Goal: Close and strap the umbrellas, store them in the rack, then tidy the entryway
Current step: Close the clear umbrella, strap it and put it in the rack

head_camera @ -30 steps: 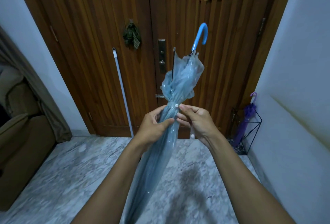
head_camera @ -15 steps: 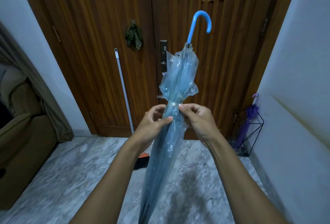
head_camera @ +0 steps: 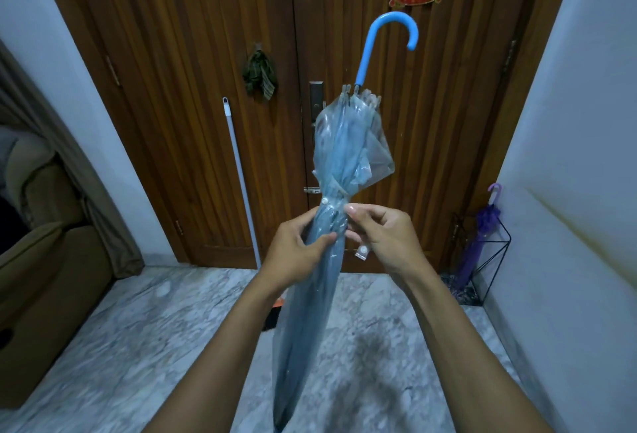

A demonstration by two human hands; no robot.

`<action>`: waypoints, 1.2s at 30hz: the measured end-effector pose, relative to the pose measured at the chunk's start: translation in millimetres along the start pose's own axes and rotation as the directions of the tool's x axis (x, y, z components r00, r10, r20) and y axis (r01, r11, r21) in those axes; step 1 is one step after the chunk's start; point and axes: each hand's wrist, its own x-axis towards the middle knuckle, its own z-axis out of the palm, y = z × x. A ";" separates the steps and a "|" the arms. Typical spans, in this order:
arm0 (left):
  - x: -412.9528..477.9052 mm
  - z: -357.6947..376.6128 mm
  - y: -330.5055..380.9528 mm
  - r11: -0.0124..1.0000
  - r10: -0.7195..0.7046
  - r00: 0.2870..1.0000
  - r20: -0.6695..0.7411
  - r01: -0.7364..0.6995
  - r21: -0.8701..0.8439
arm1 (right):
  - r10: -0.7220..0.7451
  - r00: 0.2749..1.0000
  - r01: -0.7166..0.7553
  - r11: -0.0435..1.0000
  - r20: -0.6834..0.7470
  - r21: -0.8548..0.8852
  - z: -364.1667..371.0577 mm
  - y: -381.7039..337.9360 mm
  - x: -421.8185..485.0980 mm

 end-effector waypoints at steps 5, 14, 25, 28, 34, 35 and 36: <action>-2.1 -3.6 2.1 0.929 -0.096 0.981 0.171 0.150 -0.338 | 0.127 0.992 -0.127 0.979 0.009 0.162 -9.3 7.8 1.1; 7.4 1.0 7.6 0.972 -0.202 0.976 0.077 0.210 -0.104 | 0.075 0.987 -0.068 0.996 -0.140 0.053 0.8 -1.2 -4.4; 5.8 10.4 19.0 0.988 0.064 0.996 0.063 -0.072 0.134 | -0.018 0.977 0.022 1.000 -0.213 0.013 7.9 -4.0 -8.2; 5.6 -1.1 18.8 0.996 -0.019 0.997 0.071 0.025 -0.085 | 0.003 0.995 0.006 0.995 -0.098 0.098 -3.3 -3.0 -8.1; -3.3 -2.1 21.0 0.883 -0.061 0.948 0.313 0.198 -0.427 | 0.025 0.988 -0.010 0.995 -0.155 0.099 -13.4 -7.0 -7.3; -2.8 -0.7 19.9 0.859 -0.072 0.937 0.341 0.231 -0.456 | 0.044 0.989 -0.029 0.994 -0.144 0.107 -12.9 -7.0 -8.2; -2.4 0.2 18.3 0.846 -0.082 0.930 0.359 0.255 -0.467 | 0.059 0.990 -0.042 0.991 -0.128 0.131 -12.1 -7.2 -9.4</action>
